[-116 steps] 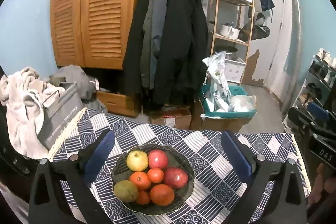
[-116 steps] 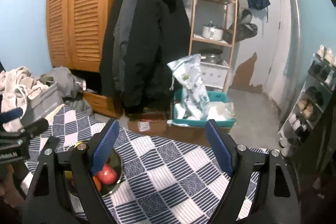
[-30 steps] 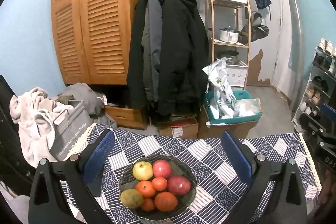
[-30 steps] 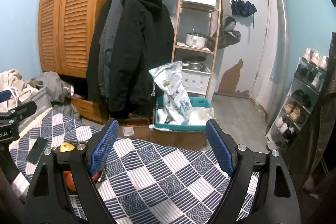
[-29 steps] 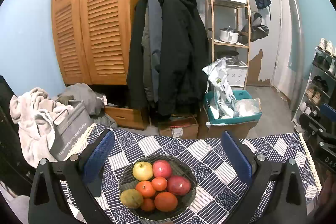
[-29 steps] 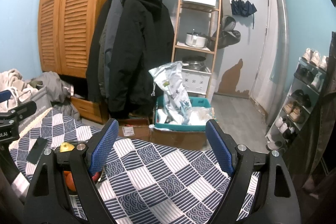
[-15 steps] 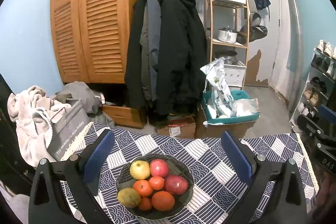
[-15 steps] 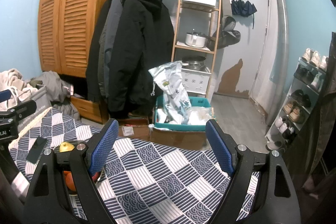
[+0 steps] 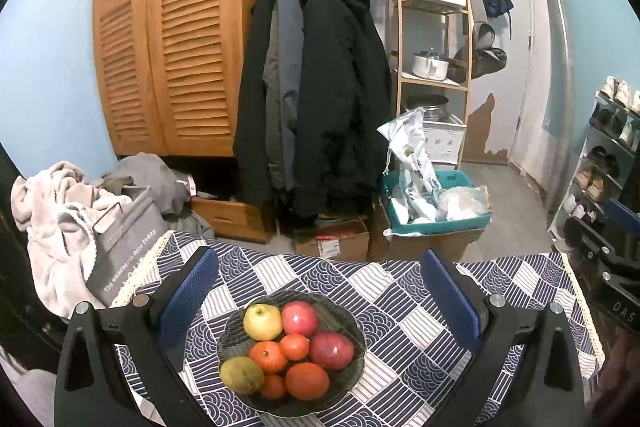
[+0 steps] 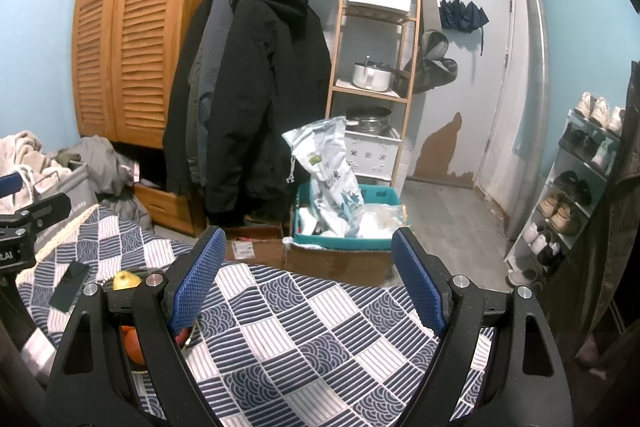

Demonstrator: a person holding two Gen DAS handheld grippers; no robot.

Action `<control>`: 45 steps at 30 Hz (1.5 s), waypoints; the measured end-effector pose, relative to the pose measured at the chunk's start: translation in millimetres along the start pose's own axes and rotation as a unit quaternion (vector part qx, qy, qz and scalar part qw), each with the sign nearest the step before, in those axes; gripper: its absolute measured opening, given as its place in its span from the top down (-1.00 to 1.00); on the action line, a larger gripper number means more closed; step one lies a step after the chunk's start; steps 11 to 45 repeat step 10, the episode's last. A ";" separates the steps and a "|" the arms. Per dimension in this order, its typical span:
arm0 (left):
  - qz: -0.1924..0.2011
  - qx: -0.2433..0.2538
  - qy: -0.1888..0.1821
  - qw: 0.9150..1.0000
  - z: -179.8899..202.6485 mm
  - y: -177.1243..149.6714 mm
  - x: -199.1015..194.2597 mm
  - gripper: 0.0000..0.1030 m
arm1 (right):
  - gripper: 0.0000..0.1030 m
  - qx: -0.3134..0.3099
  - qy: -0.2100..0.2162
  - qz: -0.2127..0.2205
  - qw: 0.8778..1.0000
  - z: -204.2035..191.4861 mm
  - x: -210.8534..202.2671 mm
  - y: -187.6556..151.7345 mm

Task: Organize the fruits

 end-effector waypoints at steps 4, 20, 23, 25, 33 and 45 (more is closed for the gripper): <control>0.001 0.001 -0.002 1.000 1.4 -0.4 0.2 -0.98 | -0.62 0.000 0.000 0.000 1.000 1.6 -0.6 -0.9; -0.001 0.001 -0.003 1.000 4.1 -2.0 1.0 -0.98 | -0.62 0.000 0.000 0.000 1.000 2.7 -1.3 -1.2; -0.001 0.001 -0.003 1.000 4.1 -2.0 1.0 -0.98 | -0.62 0.000 0.000 0.000 1.000 2.7 -1.3 -1.2; -0.001 0.001 -0.003 1.000 4.1 -2.0 1.0 -0.98 | -0.62 0.000 0.000 0.000 1.000 2.7 -1.3 -1.2; -0.001 0.001 -0.003 1.000 4.1 -2.0 1.0 -0.98 | -0.62 0.000 0.000 0.000 1.000 2.7 -1.3 -1.2; -0.001 0.001 -0.003 1.000 4.1 -2.0 1.0 -0.98 | -0.62 0.000 0.000 0.000 1.000 2.7 -1.3 -1.2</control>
Point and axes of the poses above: each gripper's, at about its wrist camera, not at the fingertips, and x roughly the way its jaws point, z to its right, y to its top, the point moved 6 cm from there along x, roughly the way its jaws point, and after that the axes turned 3 degrees about -x, right-handed, at the moved point
